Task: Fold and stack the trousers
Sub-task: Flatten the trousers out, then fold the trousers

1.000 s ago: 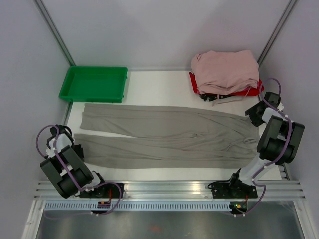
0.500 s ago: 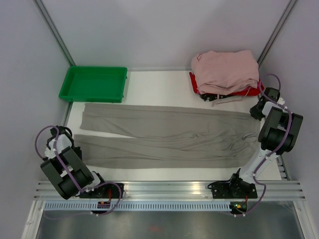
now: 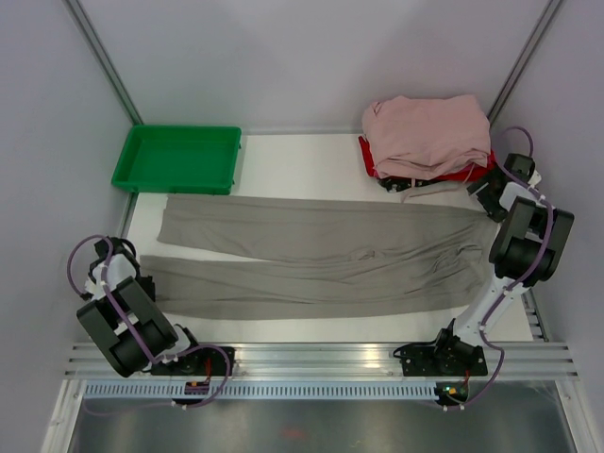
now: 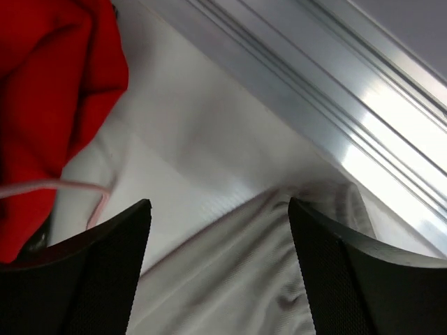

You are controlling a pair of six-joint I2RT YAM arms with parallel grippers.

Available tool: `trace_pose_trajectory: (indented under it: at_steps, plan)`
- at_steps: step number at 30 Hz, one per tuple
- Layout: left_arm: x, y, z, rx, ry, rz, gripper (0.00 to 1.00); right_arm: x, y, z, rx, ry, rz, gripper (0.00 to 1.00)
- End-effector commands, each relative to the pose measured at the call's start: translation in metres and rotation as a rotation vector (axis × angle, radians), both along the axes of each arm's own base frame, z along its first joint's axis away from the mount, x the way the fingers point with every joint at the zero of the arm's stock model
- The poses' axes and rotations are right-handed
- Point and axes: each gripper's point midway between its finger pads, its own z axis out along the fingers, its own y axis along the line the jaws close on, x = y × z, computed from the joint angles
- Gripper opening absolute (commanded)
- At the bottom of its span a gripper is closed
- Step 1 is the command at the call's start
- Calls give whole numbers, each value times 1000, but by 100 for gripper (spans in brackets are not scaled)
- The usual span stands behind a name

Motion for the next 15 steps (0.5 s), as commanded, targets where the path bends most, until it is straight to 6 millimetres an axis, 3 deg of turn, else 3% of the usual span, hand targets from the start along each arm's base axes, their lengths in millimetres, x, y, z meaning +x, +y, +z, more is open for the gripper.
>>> trace_pose_trajectory:
  at_steps: [1,2,4,5,8,12,13,15]
  plan:
    - [33,18,18,66,-127,-111,30,-22,8,38,-10,-12,22,87]
    - [36,19,20,71,-140,-124,37,-27,10,64,-28,-52,20,89]
    - [45,23,31,91,-177,-160,60,-46,20,76,-19,-34,22,90]
    - [51,24,34,93,-202,-176,65,-55,24,98,-38,-58,29,94]
    - [62,28,46,103,-232,-236,74,-96,37,119,-54,19,55,94]
    - [64,36,60,124,-214,-247,80,-149,49,131,-48,90,-44,96]
    - [62,37,60,126,-200,-237,82,-166,55,119,-28,126,-75,96]
    - [60,37,58,125,-183,-212,86,-190,62,120,-3,93,-198,96]
